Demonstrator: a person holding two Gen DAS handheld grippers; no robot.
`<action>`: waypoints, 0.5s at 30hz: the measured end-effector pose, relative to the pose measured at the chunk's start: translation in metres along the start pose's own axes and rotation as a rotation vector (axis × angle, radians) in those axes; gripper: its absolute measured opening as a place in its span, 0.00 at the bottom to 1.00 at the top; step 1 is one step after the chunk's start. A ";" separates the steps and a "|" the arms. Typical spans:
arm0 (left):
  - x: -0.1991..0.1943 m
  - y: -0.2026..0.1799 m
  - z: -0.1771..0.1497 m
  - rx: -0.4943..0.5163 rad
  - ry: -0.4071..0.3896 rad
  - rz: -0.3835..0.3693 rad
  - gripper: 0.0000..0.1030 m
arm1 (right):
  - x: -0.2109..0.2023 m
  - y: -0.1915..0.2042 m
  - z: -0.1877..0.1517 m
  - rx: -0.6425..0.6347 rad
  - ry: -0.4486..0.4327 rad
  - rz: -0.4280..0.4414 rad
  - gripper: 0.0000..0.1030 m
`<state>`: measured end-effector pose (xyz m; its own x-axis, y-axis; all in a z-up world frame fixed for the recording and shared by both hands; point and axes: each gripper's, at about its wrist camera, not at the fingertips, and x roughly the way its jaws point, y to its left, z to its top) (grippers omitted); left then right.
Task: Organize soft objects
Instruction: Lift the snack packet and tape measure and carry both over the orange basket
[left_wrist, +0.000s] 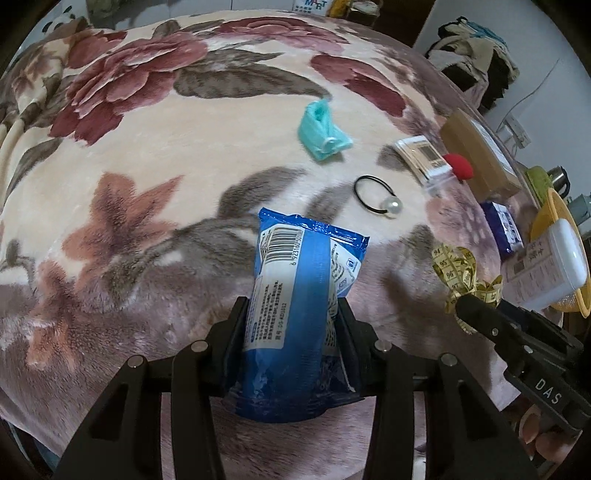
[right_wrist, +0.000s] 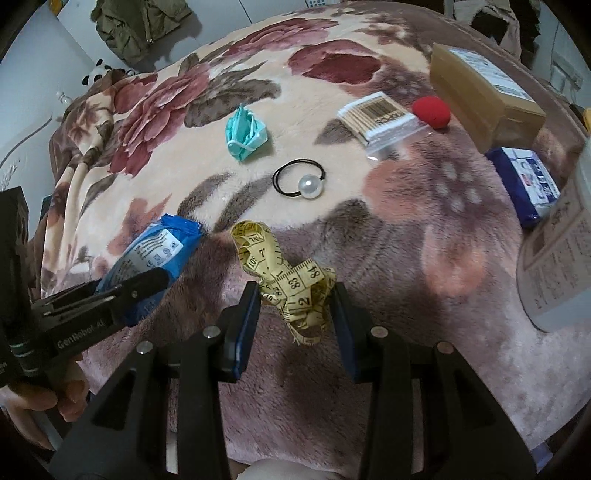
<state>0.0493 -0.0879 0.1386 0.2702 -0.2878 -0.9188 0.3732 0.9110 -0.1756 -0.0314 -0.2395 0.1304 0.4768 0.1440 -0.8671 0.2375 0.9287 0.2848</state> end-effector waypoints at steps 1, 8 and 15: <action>-0.001 -0.003 0.000 0.003 -0.001 0.000 0.45 | -0.003 -0.002 0.000 0.001 -0.005 0.001 0.38; -0.011 -0.022 0.000 0.018 -0.012 -0.003 0.45 | -0.027 -0.012 0.002 0.018 -0.045 0.000 0.38; -0.022 -0.044 0.001 0.031 -0.026 -0.015 0.45 | -0.046 -0.023 0.005 0.030 -0.073 -0.006 0.38</action>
<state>0.0283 -0.1217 0.1671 0.2875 -0.3090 -0.9066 0.4045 0.8971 -0.1775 -0.0545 -0.2692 0.1662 0.5358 0.1122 -0.8369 0.2649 0.9187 0.2928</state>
